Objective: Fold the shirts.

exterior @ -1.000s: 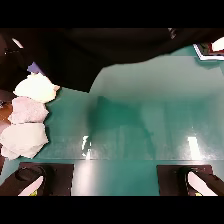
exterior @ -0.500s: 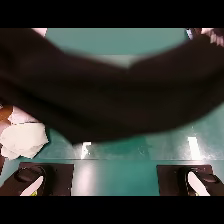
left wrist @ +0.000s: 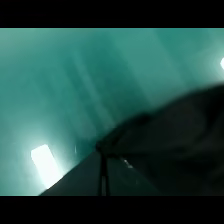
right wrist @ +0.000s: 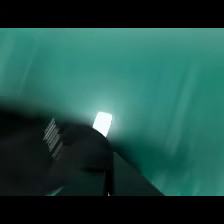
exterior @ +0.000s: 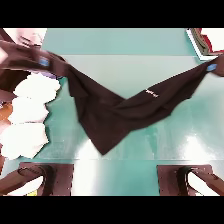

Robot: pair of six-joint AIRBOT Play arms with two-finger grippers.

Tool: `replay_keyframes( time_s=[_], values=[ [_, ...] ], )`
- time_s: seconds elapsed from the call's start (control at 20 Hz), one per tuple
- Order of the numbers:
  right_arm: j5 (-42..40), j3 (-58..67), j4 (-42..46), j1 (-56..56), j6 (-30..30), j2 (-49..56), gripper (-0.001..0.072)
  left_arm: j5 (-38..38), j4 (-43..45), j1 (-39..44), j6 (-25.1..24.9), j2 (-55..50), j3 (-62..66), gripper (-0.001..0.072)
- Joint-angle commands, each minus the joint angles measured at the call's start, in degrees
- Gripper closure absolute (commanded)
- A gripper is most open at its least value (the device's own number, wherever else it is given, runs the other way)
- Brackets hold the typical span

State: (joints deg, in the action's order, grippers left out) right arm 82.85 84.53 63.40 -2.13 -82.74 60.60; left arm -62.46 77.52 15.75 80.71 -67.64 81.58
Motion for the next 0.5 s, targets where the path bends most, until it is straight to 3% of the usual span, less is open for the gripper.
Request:
replay_keyframes(
  time_s=[0.0, 0.05, 0.1, 0.15, 0.25, 0.45],
  values=[
    [-6.7, -8.3, -0.7, -1.1, 1.0, 7.7, 0.0698, 8.0, 2.4, -0.4, 1.1, -13.9, -3.8, 0.0680],
    [-7.6, -8.5, -0.7, -1.1, 1.0, 9.6, 0.0698, 8.5, 2.4, -0.9, 2.1, -16.6, -2.4, 0.0619],
    [-7.8, -8.0, -0.7, -1.0, 1.0, 11.5, 0.0699, 8.6, 2.4, -1.7, 3.5, -18.5, -0.7, 0.0365],
    [-7.6, -7.0, -0.8, -0.7, 1.0, 13.0, 0.0698, 8.4, 2.4, -2.8, 5.1, -19.3, 0.9, 0.0175],
    [-7.0, -4.3, -0.7, -0.7, 1.0, 15.1, 0.0698, 7.0, 2.4, -5.6, 6.3, -19.2, 4.2, 0.0153],
    [-7.3, 0.3, -0.3, -0.7, 1.8, 15.7, 0.0698, -5.2, 0.7, -12.7, 7.6, -17.0, 7.5, 0.0154]
  ],
)
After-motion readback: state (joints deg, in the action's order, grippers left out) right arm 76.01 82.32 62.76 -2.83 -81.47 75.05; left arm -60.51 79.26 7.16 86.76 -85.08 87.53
